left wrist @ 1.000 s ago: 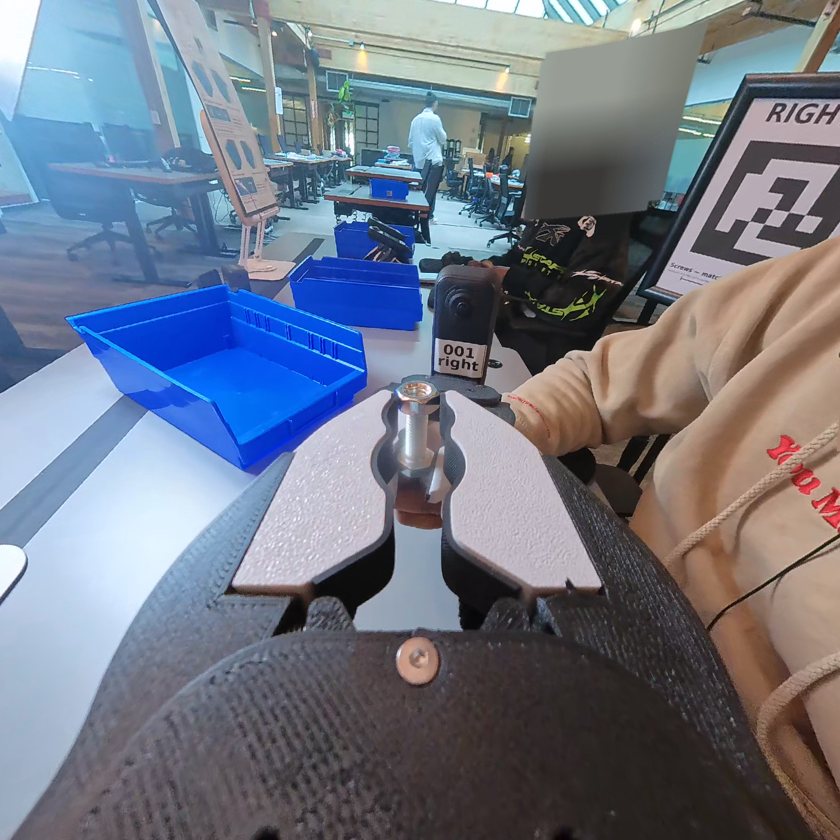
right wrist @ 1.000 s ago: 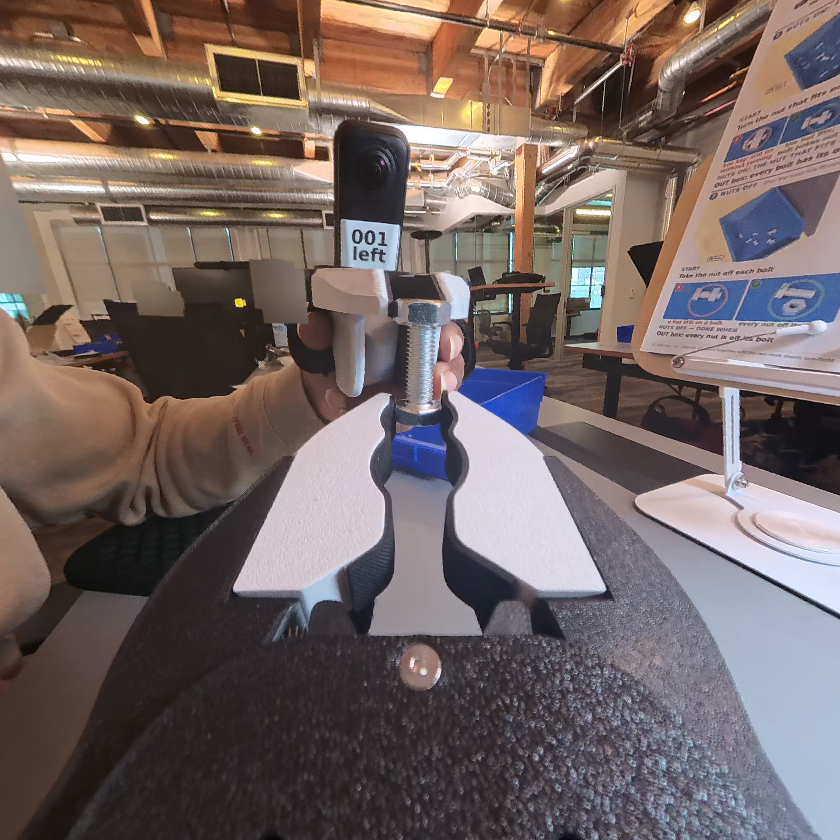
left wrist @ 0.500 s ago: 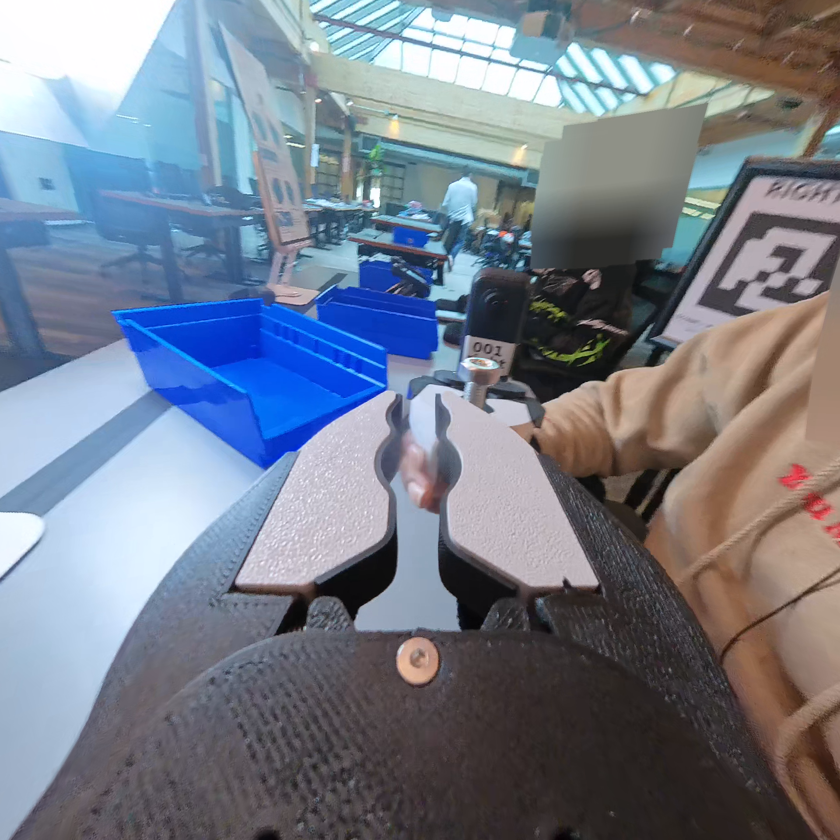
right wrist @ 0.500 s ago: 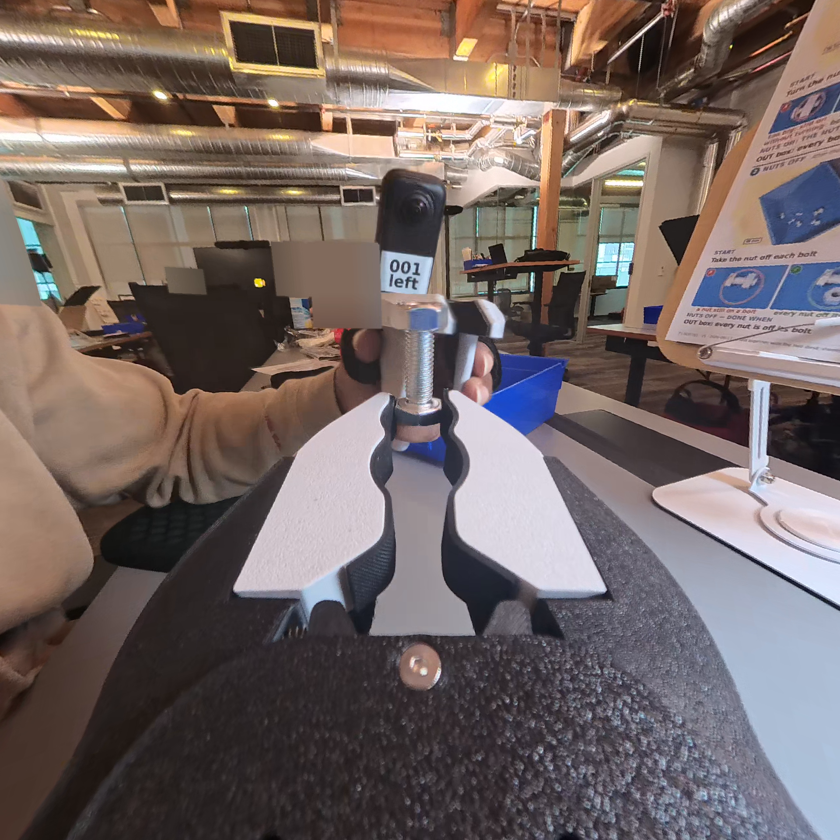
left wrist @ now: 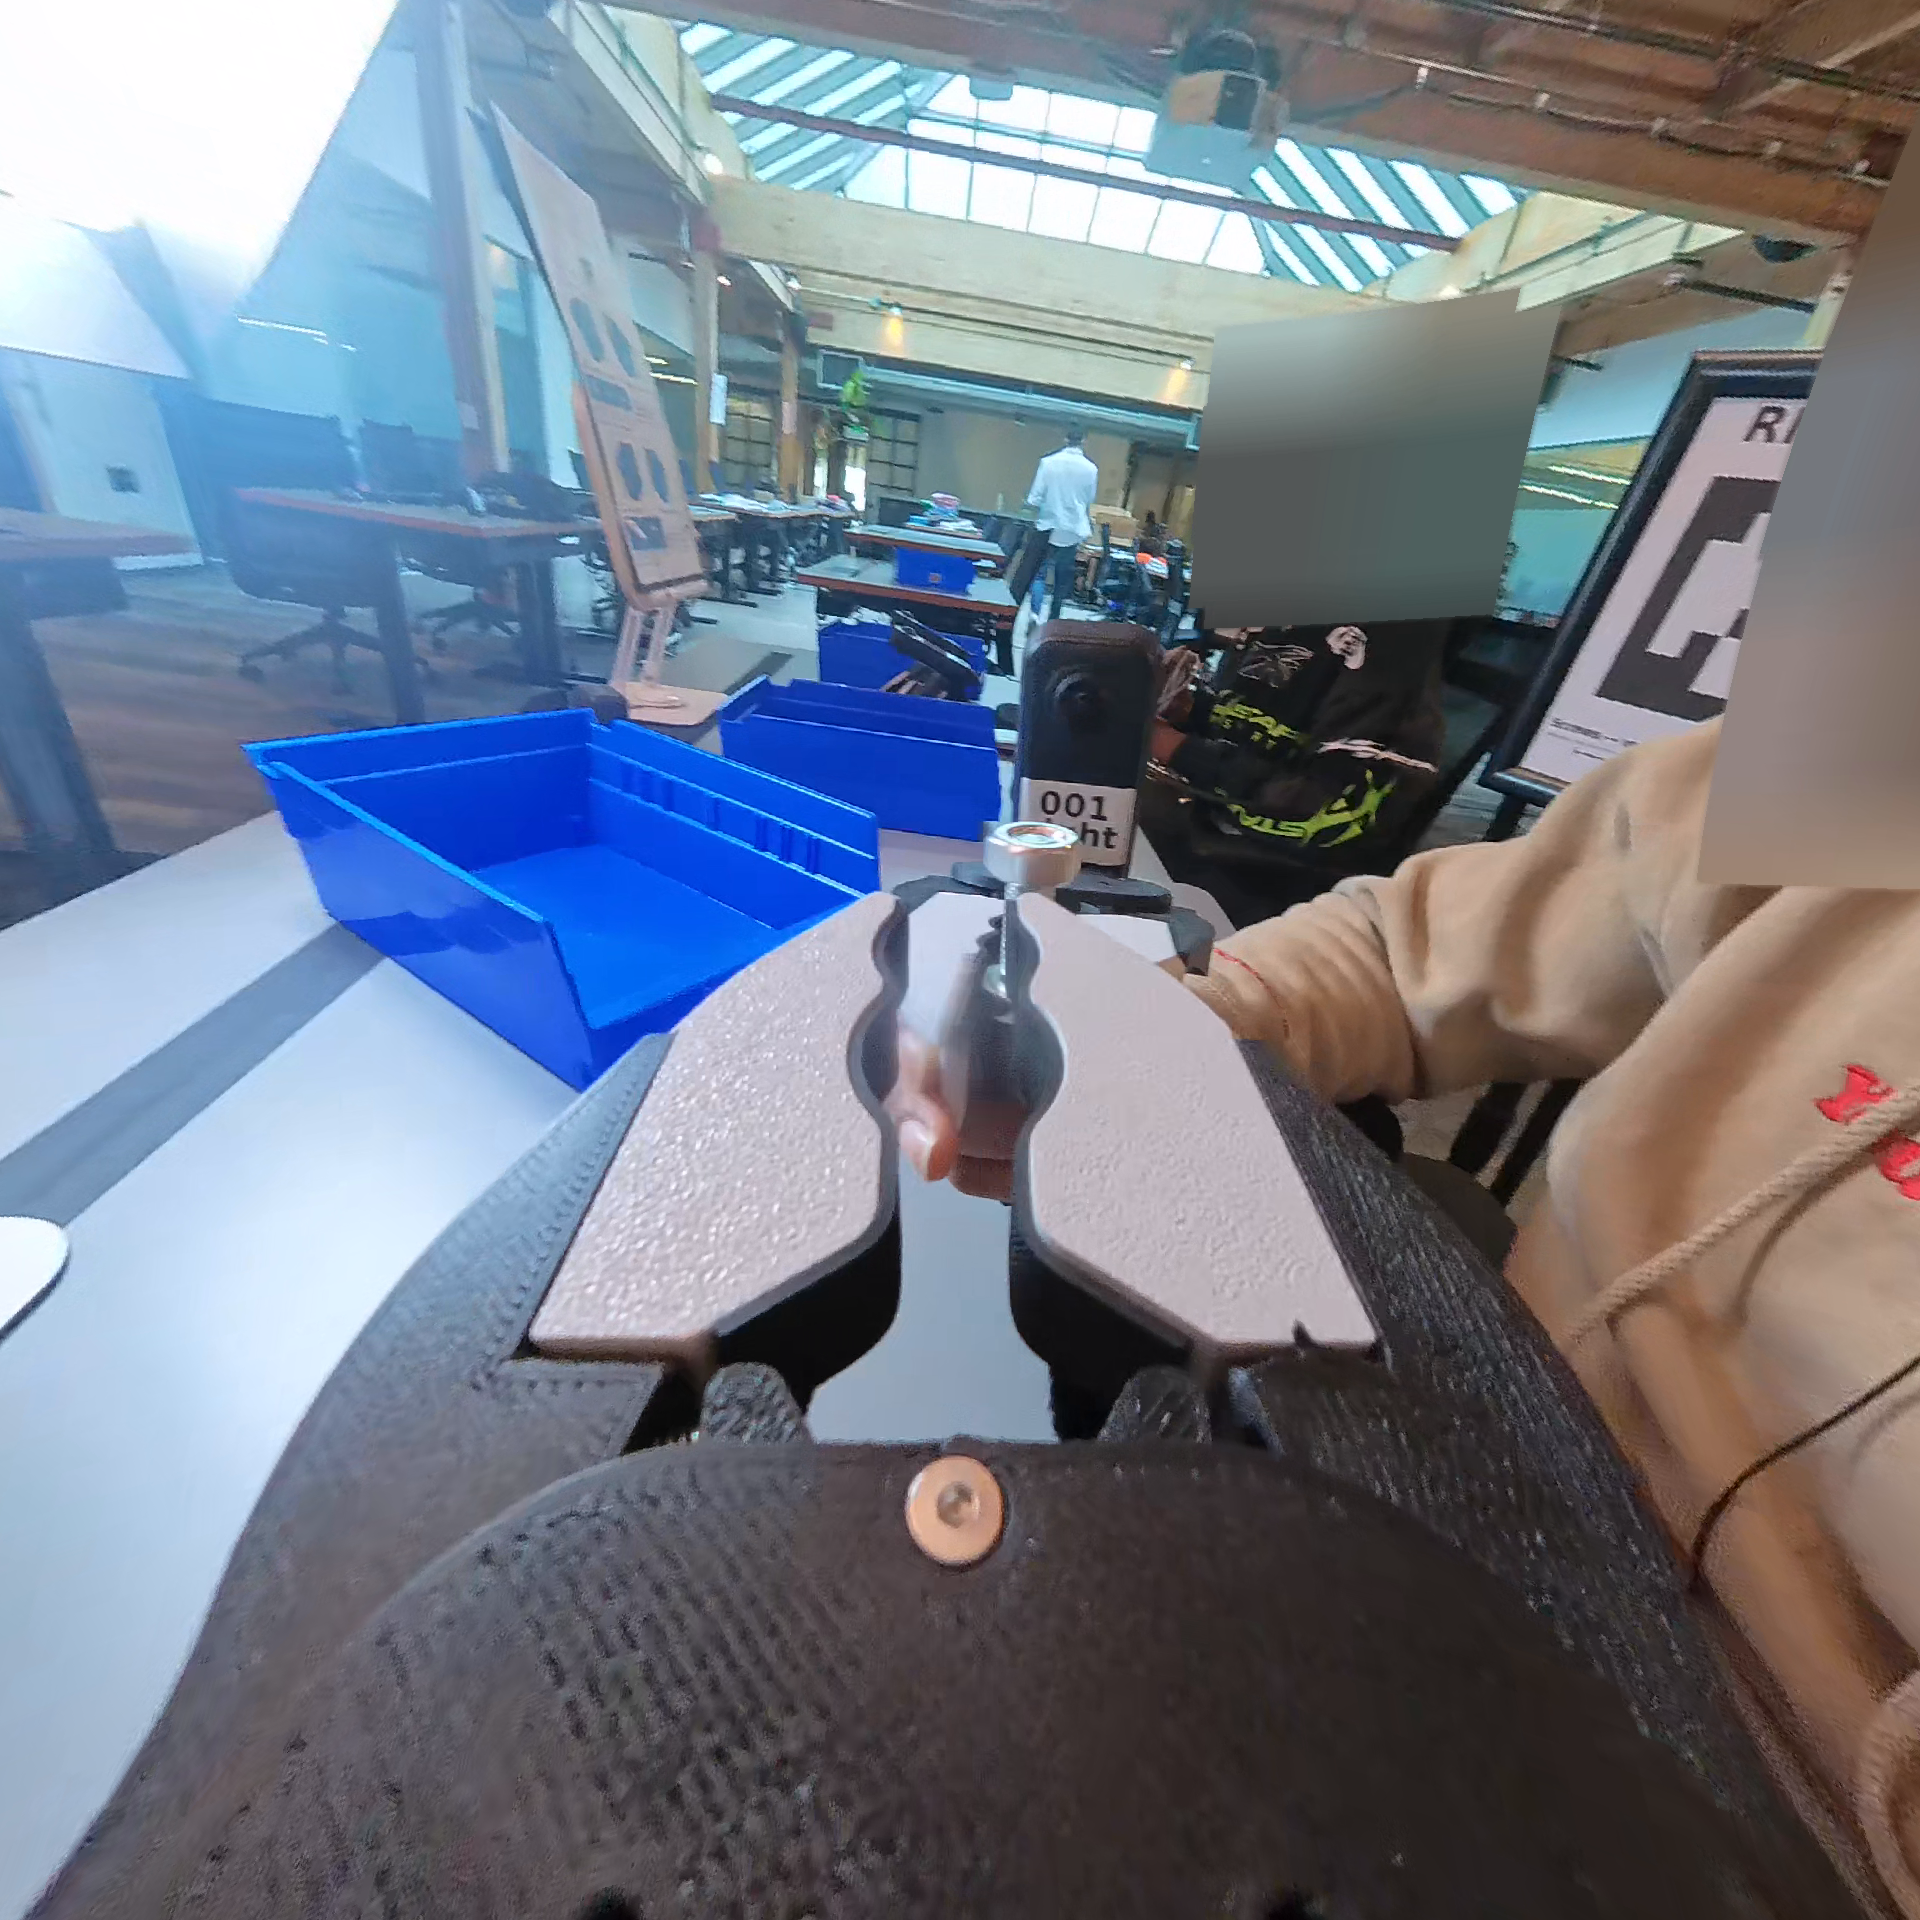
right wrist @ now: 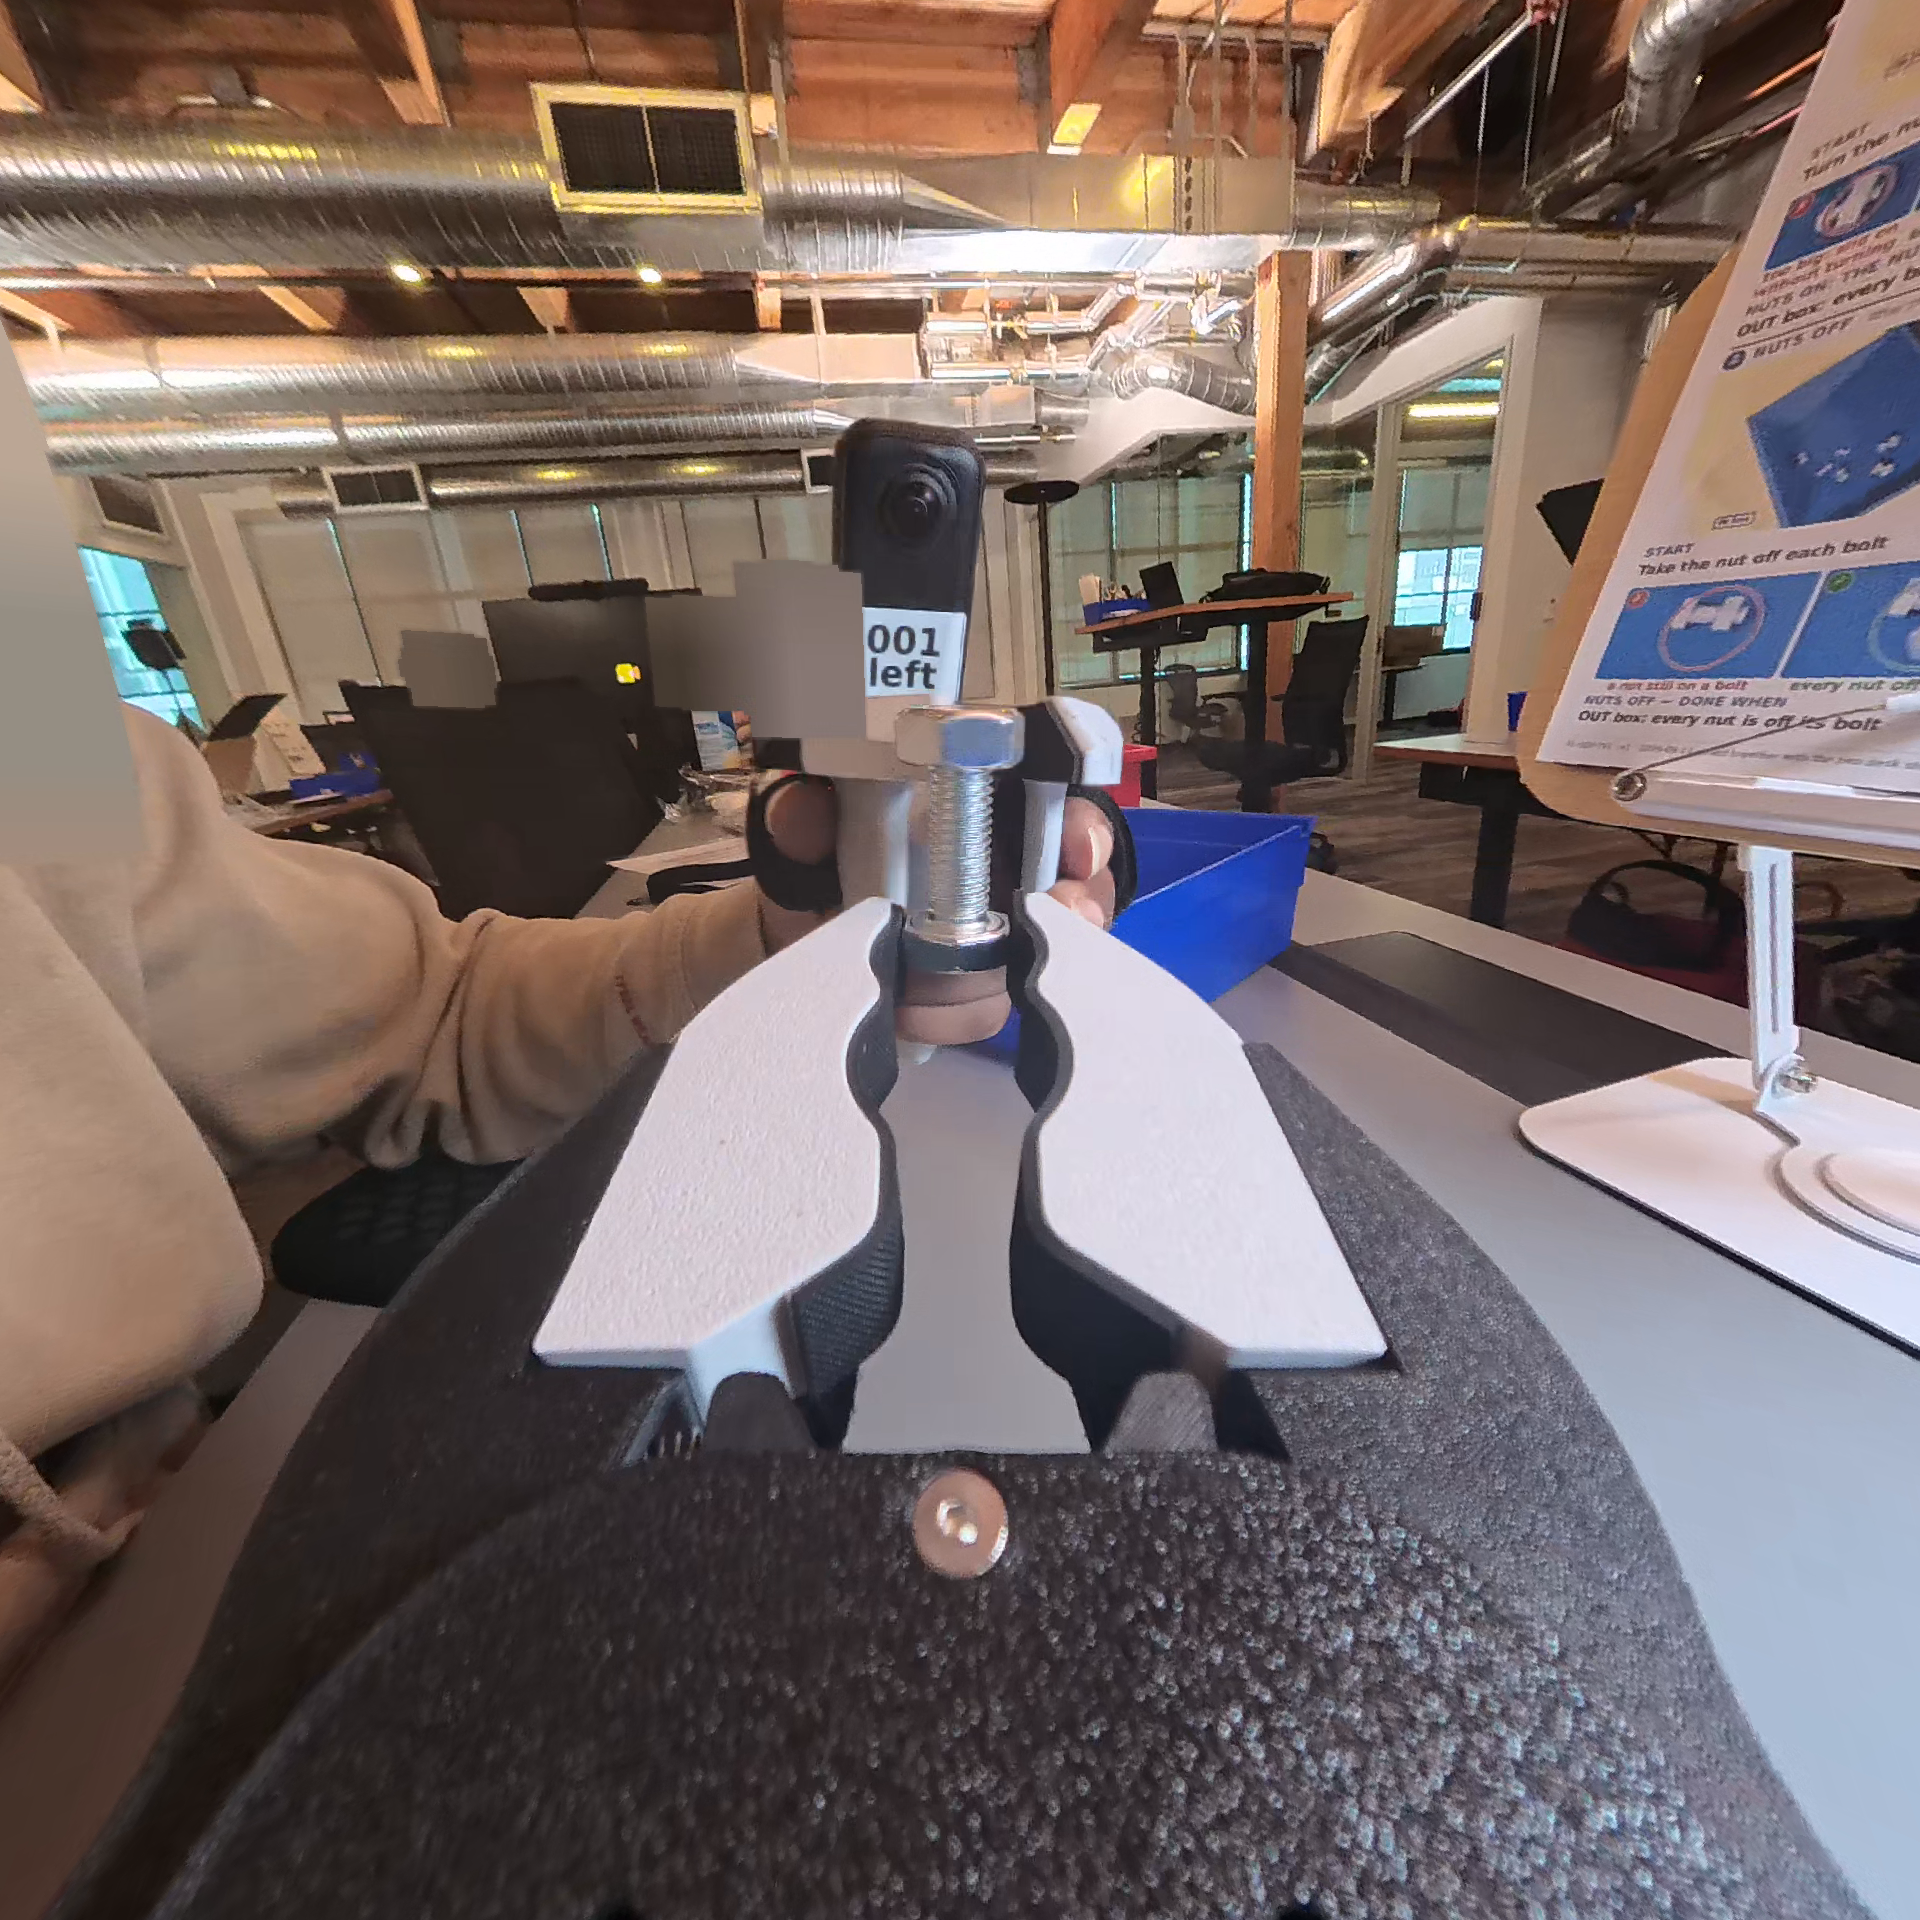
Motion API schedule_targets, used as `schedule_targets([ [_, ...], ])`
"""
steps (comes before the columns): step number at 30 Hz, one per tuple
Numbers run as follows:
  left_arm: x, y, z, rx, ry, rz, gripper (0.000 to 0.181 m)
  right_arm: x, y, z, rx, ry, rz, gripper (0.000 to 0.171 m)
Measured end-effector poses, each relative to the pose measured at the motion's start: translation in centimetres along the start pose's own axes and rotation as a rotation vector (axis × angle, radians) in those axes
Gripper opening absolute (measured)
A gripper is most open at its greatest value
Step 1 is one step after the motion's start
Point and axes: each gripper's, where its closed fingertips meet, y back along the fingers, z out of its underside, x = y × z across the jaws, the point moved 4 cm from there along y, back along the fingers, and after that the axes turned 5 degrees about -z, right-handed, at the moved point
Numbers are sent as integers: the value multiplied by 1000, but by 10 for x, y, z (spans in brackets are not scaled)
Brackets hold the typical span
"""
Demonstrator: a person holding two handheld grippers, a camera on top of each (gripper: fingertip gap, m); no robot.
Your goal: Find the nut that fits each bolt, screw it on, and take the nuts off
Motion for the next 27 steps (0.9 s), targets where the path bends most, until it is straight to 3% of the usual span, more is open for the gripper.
schedule_targets([
  [3,12,-5,0,3,-34,44,28,1,-1,3,-13,2,14,19],
  [8,9,-7,1,6,7,37,29,-2,-3,3,-8,-2,-1,19],
  [10,-2,-2,-1,28,31,-24,12,-2,0,-1,21,-10,-14,19],
  [11,-5,1,-2,43,17,-38,12,-2,0,-3,23,-3,-12,19],
  [17,14,-5,-4,38,-16,43,27,0,-2,4,-4,-8,5,19],
  [20,9,-6,-1,37,7,25,25,-1,-3,3,-2,-7,1,19],
  [23,-7,1,-2,51,37,-44,11,-1,0,-2,23,-7,-9,19],
  [27,3,-1,-4,65,22,16,23,1,0,2,6,-10,7,19],
])
